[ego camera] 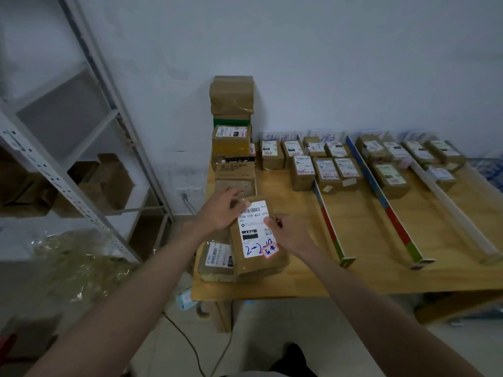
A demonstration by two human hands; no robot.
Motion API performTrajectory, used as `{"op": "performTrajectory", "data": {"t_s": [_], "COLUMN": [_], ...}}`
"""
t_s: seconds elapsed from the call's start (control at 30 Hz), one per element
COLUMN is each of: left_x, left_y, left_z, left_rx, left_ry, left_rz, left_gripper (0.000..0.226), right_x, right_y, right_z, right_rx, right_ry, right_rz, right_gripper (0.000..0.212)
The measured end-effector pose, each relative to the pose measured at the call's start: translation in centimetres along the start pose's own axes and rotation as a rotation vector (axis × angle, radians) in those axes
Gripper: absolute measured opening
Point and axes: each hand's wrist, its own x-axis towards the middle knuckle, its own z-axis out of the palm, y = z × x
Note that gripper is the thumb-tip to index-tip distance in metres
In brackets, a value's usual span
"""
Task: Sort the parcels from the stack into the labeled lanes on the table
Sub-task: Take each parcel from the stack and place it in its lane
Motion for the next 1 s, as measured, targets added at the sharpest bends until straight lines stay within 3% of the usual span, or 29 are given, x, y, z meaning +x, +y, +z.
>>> {"op": "performTrajectory", "data": {"t_s": [0.2,0.47,0.67,1.0], "left_x": [0.3,1.2,3.7,7.8], "left_y": [1.6,6.2,13.3,27.0], "left_z": [3.8,11.0,16.9,28.2], "left_rx": [0.331,0.537,0.580,0.576], "left_ry": [0.122,0.084,0.089,0.057], "left_rz": [0.080,0.229,0.292,0.260], "left_gripper": [0.042,0.046,0.053,0.067], "right_x": [-1.7,-5.4,-8.2,-11.0], "right_y": [4.4,13.2,20.1,32.6], "right_z": [-3.3,-9.0,-14.9,-27.4], "right_rx": [0.005,0.056,0.043,0.033], "right_ry": [0.141,0.280,0.342,0.392], "right_rz": [0.176,0.368,0.455,0.507], "right_gripper": [0.029,0.039,0.026,0.039]}}
